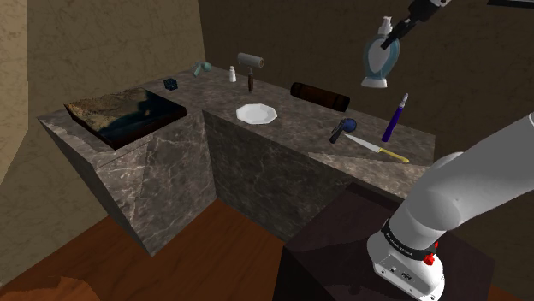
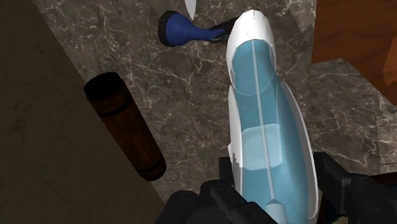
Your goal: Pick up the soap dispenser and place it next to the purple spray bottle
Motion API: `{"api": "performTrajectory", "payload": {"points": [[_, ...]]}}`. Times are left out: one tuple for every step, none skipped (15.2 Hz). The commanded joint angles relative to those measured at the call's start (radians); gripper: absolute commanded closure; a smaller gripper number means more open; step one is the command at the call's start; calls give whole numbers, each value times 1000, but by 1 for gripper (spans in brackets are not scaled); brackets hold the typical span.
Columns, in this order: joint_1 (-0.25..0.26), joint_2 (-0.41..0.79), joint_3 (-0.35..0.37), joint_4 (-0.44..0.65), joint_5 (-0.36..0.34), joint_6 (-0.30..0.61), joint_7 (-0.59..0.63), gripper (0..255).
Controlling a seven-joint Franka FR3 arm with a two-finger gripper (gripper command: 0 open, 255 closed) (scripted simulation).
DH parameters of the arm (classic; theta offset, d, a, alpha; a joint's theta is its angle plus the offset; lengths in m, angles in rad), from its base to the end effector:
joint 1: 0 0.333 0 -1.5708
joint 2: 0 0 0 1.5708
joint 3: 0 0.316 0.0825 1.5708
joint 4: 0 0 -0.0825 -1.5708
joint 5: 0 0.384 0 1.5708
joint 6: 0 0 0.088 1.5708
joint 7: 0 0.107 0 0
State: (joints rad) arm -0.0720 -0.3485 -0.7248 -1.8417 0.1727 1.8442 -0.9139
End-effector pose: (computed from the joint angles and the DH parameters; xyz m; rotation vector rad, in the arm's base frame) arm 0.3138 -0.3867 0.6559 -2.9843 -0.1374 -0.7206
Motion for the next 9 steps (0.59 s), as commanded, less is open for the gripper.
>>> {"api": "performTrajectory", "payload": {"points": [[-10, -5, -32, 14, -2, -27, -39, 255], [-14, -3, -53, 23, 0, -40, -61, 255], [-17, 0, -74, 34, 1, -54, -84, 255], [-19, 4, -97, 46, 4, -67, -108, 255], [-21, 10, -121, 59, 8, -82, -132, 255], [-22, 17, -146, 73, 13, -96, -157, 255], [-22, 27, -173, 89, 20, -111, -183, 255], [-21, 38, -202, 106, 27, -127, -210, 255], [-19, 51, -234, 125, 37, -143, -238, 255]]}}
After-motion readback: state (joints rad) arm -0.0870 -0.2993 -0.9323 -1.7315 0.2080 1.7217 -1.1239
